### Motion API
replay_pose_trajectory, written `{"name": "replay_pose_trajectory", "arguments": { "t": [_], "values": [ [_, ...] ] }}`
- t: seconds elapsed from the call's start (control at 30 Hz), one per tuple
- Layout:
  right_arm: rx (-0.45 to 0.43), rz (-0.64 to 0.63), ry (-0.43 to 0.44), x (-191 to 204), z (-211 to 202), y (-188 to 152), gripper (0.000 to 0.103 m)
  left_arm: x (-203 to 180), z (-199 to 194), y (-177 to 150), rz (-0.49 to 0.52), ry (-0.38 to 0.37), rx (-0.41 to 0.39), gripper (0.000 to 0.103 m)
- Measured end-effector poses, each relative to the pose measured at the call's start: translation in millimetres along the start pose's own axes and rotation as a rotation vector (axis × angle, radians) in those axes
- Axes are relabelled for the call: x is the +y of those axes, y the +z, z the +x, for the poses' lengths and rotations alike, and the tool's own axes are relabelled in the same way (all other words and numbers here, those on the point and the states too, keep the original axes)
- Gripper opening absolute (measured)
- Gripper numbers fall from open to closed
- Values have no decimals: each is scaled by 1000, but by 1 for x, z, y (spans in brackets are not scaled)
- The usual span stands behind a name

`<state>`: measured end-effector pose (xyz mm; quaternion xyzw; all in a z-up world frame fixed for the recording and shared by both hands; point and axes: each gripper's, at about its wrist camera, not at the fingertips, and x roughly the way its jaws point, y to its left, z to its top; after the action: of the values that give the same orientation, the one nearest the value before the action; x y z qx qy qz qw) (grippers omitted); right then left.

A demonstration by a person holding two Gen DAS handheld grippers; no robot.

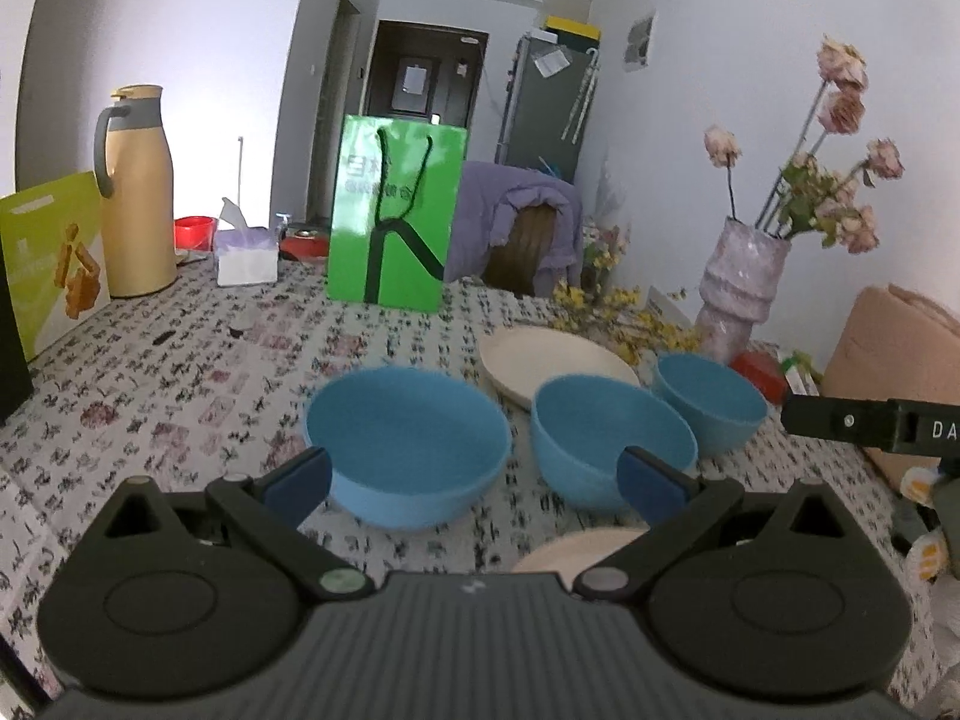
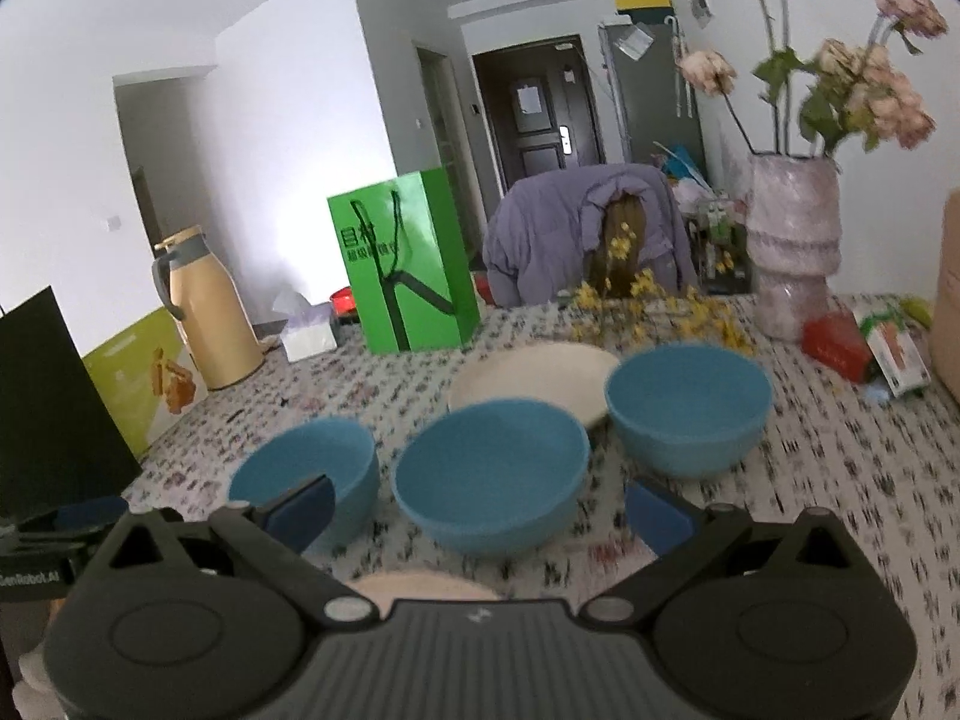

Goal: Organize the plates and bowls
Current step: 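Move both tools past the blue bowls toward the cream plate by the yellow flowers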

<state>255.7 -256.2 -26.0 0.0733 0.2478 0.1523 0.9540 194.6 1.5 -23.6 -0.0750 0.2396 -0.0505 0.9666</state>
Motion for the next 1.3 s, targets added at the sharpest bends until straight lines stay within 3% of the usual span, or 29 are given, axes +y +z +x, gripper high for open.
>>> {"name": "replay_pose_trajectory", "arguments": {
  "t": [0.43,0.83,1.07,1.3],
  "values": [
    [-81,-5,22,-2,45,73,103,12,32,57,-79,61,-24,103],
    [-119,23,-23,-23,102,129,103,10,78,92,-127,85,-16,103],
    [-100,31,-41,-36,148,144,103,11,118,105,-174,96,45,103],
    [-45,70,-35,-64,188,124,103,7,152,113,-158,128,77,103]
  ]
}}
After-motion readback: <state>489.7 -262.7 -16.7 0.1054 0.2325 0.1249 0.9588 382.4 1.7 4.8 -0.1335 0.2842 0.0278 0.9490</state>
